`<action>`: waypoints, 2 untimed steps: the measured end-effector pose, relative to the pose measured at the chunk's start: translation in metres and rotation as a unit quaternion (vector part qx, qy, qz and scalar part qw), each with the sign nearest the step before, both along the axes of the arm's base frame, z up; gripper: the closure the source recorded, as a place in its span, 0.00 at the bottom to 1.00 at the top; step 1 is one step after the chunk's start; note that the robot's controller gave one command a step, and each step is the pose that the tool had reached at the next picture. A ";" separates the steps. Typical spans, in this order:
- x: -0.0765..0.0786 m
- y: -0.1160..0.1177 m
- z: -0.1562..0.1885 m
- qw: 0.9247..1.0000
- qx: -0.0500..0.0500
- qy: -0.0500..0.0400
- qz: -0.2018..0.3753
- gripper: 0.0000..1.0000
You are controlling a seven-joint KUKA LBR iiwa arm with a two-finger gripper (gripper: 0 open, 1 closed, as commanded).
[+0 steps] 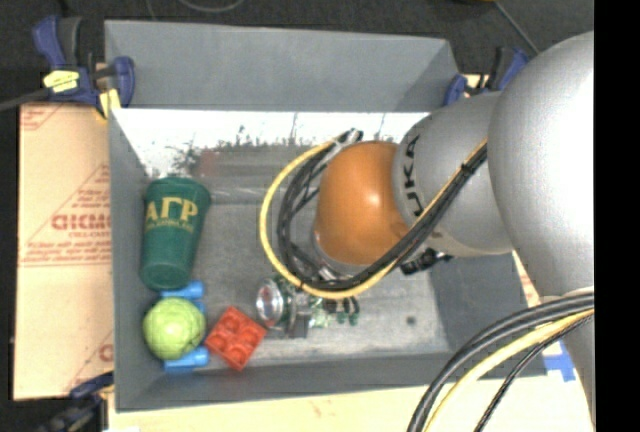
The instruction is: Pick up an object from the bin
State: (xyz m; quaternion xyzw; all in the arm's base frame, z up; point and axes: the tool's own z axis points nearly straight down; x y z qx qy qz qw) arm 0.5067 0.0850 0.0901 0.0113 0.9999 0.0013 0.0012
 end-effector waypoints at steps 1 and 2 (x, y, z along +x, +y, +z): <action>0.000 0.000 0.000 1.000 0.000 0.000 0.000 1.00; 0.003 0.014 0.198 1.000 0.000 -0.003 0.005 1.00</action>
Offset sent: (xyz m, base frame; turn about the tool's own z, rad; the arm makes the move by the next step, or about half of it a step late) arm 0.0018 0.0141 0.1939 -0.0031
